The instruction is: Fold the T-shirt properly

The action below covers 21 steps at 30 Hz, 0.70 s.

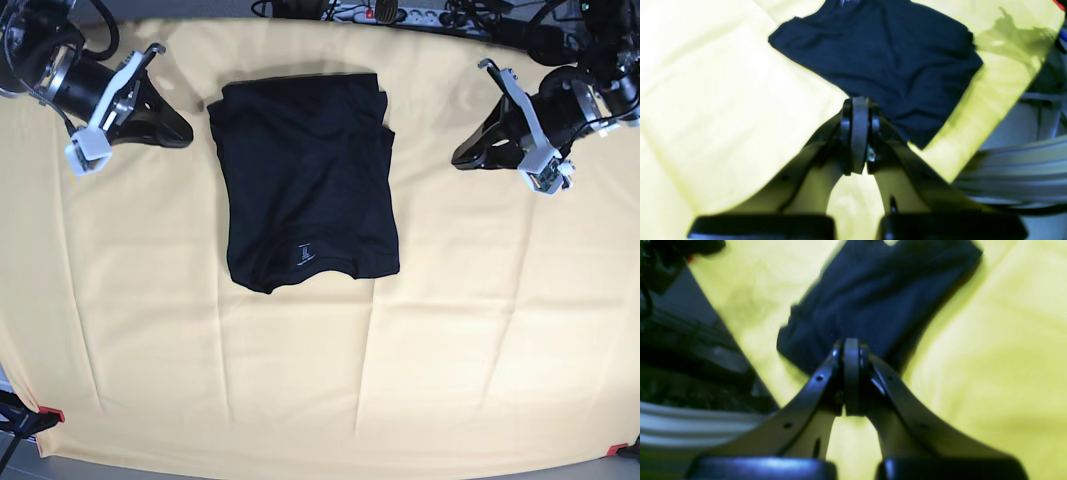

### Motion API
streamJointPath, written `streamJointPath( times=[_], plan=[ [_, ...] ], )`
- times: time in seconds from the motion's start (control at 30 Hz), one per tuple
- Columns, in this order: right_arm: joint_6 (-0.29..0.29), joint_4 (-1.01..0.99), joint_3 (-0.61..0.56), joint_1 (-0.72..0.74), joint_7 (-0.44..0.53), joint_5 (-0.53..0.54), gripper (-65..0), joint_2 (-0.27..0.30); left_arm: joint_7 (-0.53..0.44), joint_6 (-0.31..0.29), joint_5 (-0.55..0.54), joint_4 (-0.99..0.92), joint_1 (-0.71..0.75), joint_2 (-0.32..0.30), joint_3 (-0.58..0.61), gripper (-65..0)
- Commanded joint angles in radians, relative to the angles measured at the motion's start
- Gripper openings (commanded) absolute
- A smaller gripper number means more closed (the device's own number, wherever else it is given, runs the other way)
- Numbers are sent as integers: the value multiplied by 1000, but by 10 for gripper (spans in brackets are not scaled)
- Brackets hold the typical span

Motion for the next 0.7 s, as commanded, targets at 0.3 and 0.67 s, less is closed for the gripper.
streamJointPath(
  times=[0.3, 0.67],
  plan=[
    [5, 76, 142, -320, 18, 37, -650, -27, 26, 0, -17, 109, 335, 23, -154, -650],
    [5, 69, 142, -658, -56, -5, -650, -27, 111, -8, -16, 109, 757, 61, -154, -650]
  ],
)
